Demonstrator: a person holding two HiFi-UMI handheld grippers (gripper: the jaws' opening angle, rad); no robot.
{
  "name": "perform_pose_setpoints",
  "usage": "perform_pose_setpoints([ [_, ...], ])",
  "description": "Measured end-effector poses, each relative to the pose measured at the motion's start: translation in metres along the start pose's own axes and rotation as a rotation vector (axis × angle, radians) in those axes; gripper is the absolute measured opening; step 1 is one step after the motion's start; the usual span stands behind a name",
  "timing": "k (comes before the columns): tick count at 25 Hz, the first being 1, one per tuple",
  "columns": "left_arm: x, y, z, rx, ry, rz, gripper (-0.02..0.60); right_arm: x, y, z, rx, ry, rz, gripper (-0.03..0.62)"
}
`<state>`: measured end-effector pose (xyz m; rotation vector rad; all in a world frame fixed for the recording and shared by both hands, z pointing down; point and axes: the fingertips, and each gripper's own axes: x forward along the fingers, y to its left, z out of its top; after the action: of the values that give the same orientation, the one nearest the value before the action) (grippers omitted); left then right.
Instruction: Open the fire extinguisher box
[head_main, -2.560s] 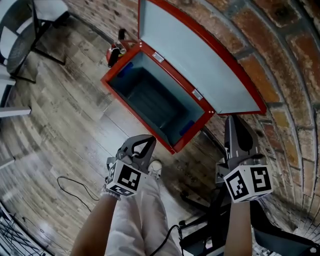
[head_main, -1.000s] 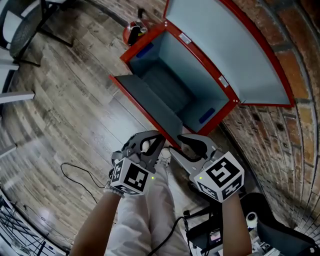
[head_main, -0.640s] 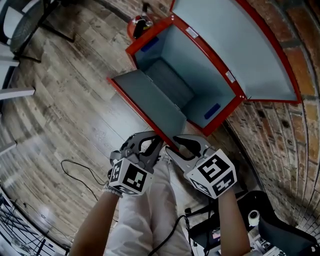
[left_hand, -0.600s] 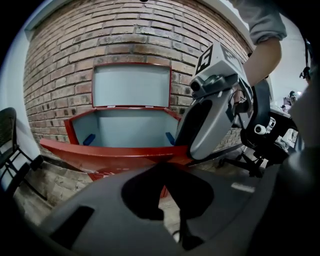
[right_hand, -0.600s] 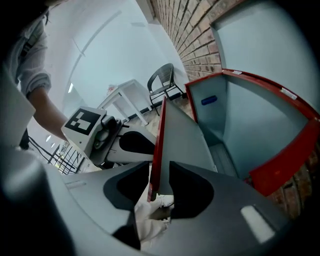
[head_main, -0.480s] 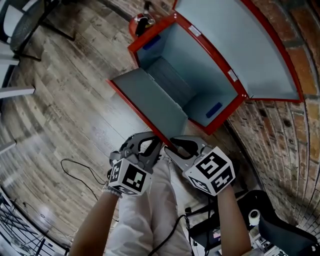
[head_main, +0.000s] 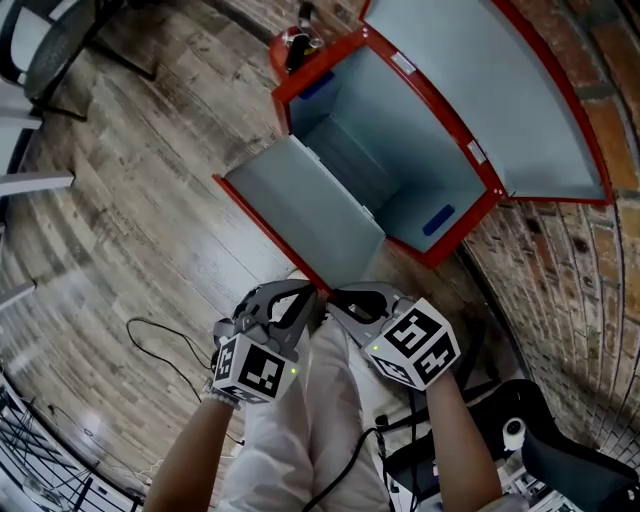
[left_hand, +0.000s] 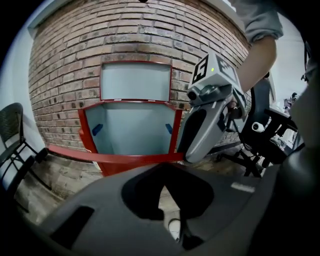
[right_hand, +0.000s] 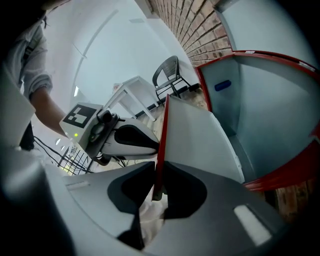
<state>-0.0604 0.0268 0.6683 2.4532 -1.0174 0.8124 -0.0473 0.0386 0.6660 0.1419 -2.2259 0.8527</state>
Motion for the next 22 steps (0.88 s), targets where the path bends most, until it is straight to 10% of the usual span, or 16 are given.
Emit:
perform_pose_setpoints([
  [9, -0.051, 0.025, 0.006, -0.067, -0.05, 0.113, -0.002, 0.03, 0.005, -0.022, 0.009, 0.046, -0.039, 0.057],
  [22, -0.049, 0.04, 0.007, 0.059, -0.069, 0.146, -0.002, 0.108, -0.003, -0.075, 0.041, 0.157, -0.029, 0.035],
])
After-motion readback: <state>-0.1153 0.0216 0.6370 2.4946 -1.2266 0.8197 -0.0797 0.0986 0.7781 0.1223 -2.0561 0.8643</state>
